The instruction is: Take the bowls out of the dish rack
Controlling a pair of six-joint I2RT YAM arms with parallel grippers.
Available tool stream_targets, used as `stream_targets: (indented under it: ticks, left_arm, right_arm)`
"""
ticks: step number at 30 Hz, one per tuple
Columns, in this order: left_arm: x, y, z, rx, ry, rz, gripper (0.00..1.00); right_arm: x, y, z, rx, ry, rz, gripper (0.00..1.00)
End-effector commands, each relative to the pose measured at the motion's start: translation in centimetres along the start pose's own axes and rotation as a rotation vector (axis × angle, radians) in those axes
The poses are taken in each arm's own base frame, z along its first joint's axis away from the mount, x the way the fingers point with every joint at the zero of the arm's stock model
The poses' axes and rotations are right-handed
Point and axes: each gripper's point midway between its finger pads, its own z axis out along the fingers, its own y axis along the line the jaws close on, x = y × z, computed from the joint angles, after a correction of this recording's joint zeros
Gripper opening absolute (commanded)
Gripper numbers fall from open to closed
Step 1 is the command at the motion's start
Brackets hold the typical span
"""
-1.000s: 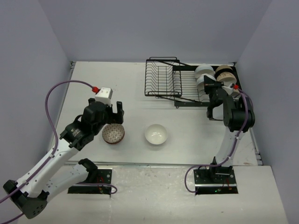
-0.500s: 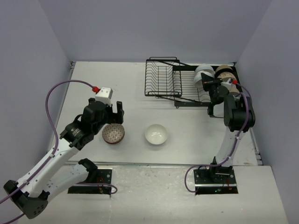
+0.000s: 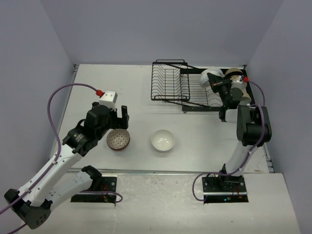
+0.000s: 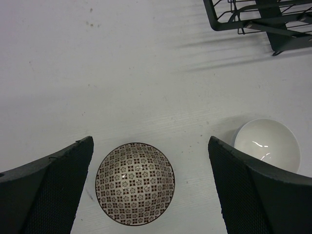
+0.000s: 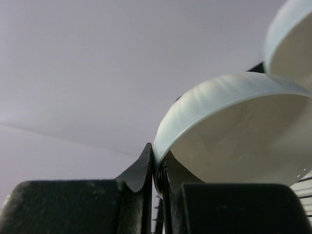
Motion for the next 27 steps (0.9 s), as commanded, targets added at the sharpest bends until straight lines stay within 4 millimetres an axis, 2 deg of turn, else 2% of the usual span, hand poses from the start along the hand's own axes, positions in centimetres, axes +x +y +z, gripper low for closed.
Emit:
stream_targets:
  ticks: [1,3,4,5,6,7,10,13,14,15,17,18,19,20,22,23,24,25,26,27]
  left_arm:
    - [-1.1,-0.1,0.2,0.015,-0.042,0.000,1.00]
    - [-1.1,-0.2,0.2,0.017,-0.043,-0.002,1.00]
    - [-1.2,-0.1,0.2,0.016,-0.046,-0.003,1.00]
    - [-1.2,0.0,0.2,0.010,-0.046,-0.003,1.00]
    - [-1.3,0.1,0.1,0.005,-0.051,-0.007,1.00]
    - [-1.4,0.5,0.1,-0.014,-0.055,-0.011,1.00]
    - [-2.1,2.3,-0.3,-0.101,-0.082,-0.053,1.00]
    - [-3.0,5.1,-1.0,-0.219,-0.121,-0.134,1.00]
    - [-3.4,6.1,-1.3,-0.255,-0.136,-0.160,1.00]
    - [-3.6,6.6,-1.7,-0.274,-0.153,-0.189,1.00]
    - [-4.0,8.1,-2.4,-0.337,-0.176,-0.220,1.00]
    - [-4.3,8.5,-2.9,-0.353,-0.194,-0.240,1.00]
    - [-4.3,9.2,-3.3,-0.390,-0.203,-0.249,1.00]
    - [-4.6,9.7,-3.8,-0.411,-0.223,-0.265,1.00]
    - [-4.8,11.2,-4.8,-0.488,-0.250,-0.281,1.00]
    - [-4.9,11.6,-5.2,-0.508,-0.261,-0.293,1.00]
    - [-5.0,12.0,-5.5,-0.525,-0.271,-0.303,1.00]
    - [-5.1,12.3,-5.6,-0.533,-0.277,-0.309,1.00]
    - [-5.1,12.3,-5.8,-0.534,-0.284,-0.315,1.00]
    - [-5.2,12.5,-6.0,-0.538,-0.290,-0.317,1.00]
  right_arm:
    - [-0.3,14.5,-3.4,-0.469,-0.001,-0.190,0.00]
    - [0.3,14.9,-3.9,-0.449,0.039,-0.219,0.00]
    - [0.5,16.7,-4.7,-0.474,0.047,-0.251,0.00]
    - [1.2,16.0,-4.7,-0.427,0.093,-0.274,0.00]
    - [1.4,18.0,-5.7,-0.453,0.096,-0.343,0.00]
    - [2.0,17.1,-5.7,-0.377,0.135,-0.348,0.00]
    - [4.2,17.3,-7.6,-0.186,0.233,-0.527,0.00]
    - [8.2,18.4,-10.7,-0.038,0.359,-0.824,0.00]
    - [9.1,18.0,-11.8,-0.006,0.411,-0.918,0.00]
    - [10.9,17.9,-13.7,0.072,0.501,-0.954,0.00]
    - [12.6,17.8,-15.5,0.122,0.587,-1.016,0.00]
    - [13.7,18.1,-17.3,0.176,0.645,-1.093,0.00]
    - [14.6,17.6,-17.8,0.214,0.681,-1.131,0.00]
    - [16.5,18.2,-19.7,0.208,0.771,-1.170,0.00]
    - [18.7,17.3,-20.7,0.243,0.858,-1.236,0.00]
    - [19.6,18.1,-20.9,0.238,0.873,-1.251,0.00]
    - [21.7,17.8,-22.9,0.225,0.964,-1.298,0.00]
    - [22.5,17.5,-23.3,0.239,0.985,-1.340,0.00]
    - [24.4,16.6,-24.5,0.265,1.069,-1.395,0.00]
    - [25.1,15.8,-25.0,0.289,1.108,-1.426,0.00]
